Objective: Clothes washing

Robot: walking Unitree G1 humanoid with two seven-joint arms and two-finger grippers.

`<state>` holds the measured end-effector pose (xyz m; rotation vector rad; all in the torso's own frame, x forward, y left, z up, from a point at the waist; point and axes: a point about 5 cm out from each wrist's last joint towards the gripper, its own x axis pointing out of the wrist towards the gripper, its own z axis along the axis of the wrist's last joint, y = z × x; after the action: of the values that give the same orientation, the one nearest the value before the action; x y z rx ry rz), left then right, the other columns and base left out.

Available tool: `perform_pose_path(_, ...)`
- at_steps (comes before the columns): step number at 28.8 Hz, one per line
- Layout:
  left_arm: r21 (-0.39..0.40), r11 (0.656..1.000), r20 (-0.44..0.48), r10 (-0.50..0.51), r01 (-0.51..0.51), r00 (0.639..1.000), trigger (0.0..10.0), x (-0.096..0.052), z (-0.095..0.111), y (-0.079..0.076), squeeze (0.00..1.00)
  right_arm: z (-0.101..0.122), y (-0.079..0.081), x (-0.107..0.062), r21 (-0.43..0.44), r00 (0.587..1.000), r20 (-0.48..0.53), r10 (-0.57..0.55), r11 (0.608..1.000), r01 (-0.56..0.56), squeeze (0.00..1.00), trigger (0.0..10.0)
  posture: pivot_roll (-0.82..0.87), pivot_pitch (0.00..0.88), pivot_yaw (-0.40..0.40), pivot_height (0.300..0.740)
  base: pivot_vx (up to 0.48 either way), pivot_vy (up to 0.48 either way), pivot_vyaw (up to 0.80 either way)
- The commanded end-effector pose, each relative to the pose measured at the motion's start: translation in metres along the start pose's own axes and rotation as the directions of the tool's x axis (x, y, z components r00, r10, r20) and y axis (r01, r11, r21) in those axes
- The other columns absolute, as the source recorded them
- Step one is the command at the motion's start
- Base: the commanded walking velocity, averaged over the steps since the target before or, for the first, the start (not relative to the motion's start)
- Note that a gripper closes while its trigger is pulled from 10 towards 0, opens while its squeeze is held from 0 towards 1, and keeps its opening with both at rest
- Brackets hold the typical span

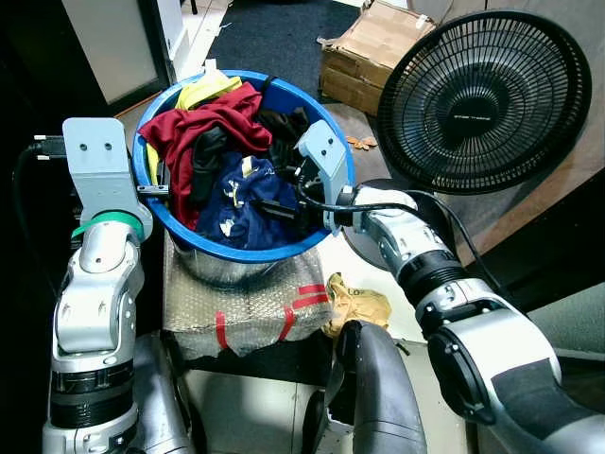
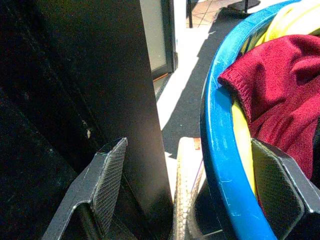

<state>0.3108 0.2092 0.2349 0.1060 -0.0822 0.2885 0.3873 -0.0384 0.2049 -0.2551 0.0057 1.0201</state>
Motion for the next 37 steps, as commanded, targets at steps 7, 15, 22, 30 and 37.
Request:
perform_pose_path(7,0.012,1.0,-0.055,0.01,-0.01,0.998,10.0,0.001,-0.011,0.001,0.0,-0.046,0.002,-0.003,0.088,0.95,-0.26,-0.171,0.976,0.2,0.0,10.0,0.11,0.249,-0.101,0.325,0.0,0.0,0.0)
perform_pose_path(15,0.01,1.0,-0.057,0.018,-0.017,0.998,10.0,0.001,-0.011,0.002,0.0,-0.046,-0.002,-0.007,0.114,0.948,-0.272,-0.164,0.973,0.201,0.0,9.5,0.1,0.255,-0.099,0.325,0.0,0.0,0.0)
perform_pose_path(22,0.006,1.0,-0.055,0.019,-0.019,0.998,10.0,0.002,-0.01,0.0,0.0,-0.049,0.011,-0.002,0.126,0.962,-0.272,-0.022,0.99,0.058,0.0,10.0,0.1,0.259,-0.096,0.325,0.0,0.0,0.0)
perform_pose_path(30,0.005,1.0,-0.054,0.023,-0.023,0.998,10.0,0.002,-0.009,-0.001,0.0,-0.064,0.021,-0.006,0.173,0.946,-0.317,0.061,0.985,-0.005,0.0,10.0,0.1,0.263,-0.097,0.325,0.0,0.0,0.0)
perform_pose_path(37,0.009,0.999,-0.059,0.035,-0.035,0.998,10.0,0.002,-0.01,0.001,0.0,-0.077,0.012,-0.016,0.169,0.92,-0.391,-0.04,0.979,0.114,0.0,0.0,0.1,0.267,-0.097,0.325,0.0,0.0,0.0)
